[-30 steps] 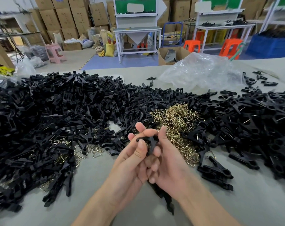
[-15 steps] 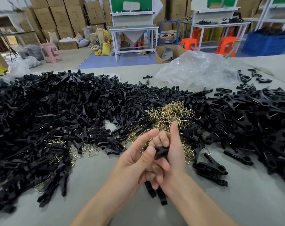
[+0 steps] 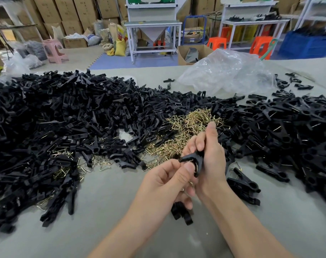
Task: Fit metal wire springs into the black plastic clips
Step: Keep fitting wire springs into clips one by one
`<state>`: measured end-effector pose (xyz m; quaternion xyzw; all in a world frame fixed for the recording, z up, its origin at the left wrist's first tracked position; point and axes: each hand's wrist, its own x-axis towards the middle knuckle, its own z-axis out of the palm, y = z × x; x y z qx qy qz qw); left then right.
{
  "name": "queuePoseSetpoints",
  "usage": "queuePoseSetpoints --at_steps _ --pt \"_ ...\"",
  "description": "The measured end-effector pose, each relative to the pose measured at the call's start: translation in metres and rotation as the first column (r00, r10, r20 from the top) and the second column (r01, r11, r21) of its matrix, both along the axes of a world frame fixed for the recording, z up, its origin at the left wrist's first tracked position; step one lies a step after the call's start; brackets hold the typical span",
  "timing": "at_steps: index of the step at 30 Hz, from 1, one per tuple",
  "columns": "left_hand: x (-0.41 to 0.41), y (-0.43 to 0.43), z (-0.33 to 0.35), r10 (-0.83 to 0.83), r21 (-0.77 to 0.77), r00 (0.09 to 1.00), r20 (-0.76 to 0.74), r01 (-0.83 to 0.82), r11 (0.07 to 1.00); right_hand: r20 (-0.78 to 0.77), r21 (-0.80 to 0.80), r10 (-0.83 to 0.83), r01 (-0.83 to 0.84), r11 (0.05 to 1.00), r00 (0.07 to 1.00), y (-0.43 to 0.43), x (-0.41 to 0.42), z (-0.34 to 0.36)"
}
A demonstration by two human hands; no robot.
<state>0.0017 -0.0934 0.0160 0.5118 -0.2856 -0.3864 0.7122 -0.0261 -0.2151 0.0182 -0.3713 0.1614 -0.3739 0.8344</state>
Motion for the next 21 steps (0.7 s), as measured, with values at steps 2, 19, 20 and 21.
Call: queuePoseSetpoints --at_steps 2,19,20,21 --pt "-0.001 0.0 0.002 0.001 -0.002 1.0 -0.006 -0.001 1.0 -0.014 -0.008 -0.012 0.012 1.0 1.0 0.001 0.0 0.0" --pt "-0.004 -0.001 0.002 -0.022 -0.043 1.0 -0.022 0.021 0.999 0.027 0.045 0.029 -0.03 0.999 0.999 -0.005 -0.004 0.003" --pt "-0.004 -0.001 0.002 -0.018 -0.038 1.0 -0.025 0.017 0.999 0.025 0.032 0.024 -0.025 0.999 0.999 -0.005 -0.004 0.003" --pt "-0.004 0.0 0.002 -0.011 -0.034 1.0 -0.027 0.01 0.999 0.021 0.017 0.02 -0.02 1.0 1.0 -0.005 -0.004 0.002"
